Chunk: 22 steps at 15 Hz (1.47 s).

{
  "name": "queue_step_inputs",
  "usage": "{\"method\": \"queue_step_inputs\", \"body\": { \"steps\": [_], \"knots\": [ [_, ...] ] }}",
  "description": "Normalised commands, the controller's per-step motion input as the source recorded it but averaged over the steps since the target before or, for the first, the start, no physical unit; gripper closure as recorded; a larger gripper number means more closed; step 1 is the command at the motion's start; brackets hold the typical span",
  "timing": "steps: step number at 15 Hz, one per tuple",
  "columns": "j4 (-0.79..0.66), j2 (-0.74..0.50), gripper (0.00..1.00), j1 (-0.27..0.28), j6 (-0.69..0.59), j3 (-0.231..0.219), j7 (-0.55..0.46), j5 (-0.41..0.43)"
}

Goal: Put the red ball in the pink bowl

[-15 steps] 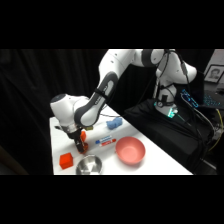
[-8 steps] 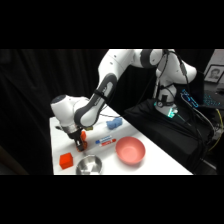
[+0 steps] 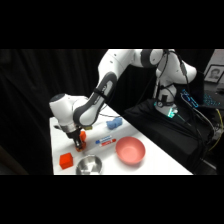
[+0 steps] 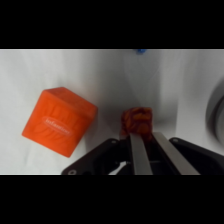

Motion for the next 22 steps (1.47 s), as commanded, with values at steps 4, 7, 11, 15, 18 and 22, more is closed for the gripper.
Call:
{"method": "queue_step_inputs", "body": {
  "steps": [4, 7, 11, 15, 18, 22],
  "knots": [
    [-0.07, -0.33, 0.98, 0.004, -0.28, 0.059, -0.05, 0.016],
    [-0.16, -0.42, 0.98, 0.006, -0.3, 0.049, -0.07, 0.028],
    [-0.27, -0.46, 0.98, 0.025, -0.25, 0.029, -0.09, 0.017],
    [-0.39, -0.48, 0.98, 0.045, -0.14, 0.019, -0.09, -0.008],
    [-0.53, -0.52, 0.98, 0.044, -0.01, 0.032, -0.11, -0.008],
    [-0.69, -0.59, 0.98, 0.056, 0.14, 0.036, -0.11, -0.009]
  ]
}}
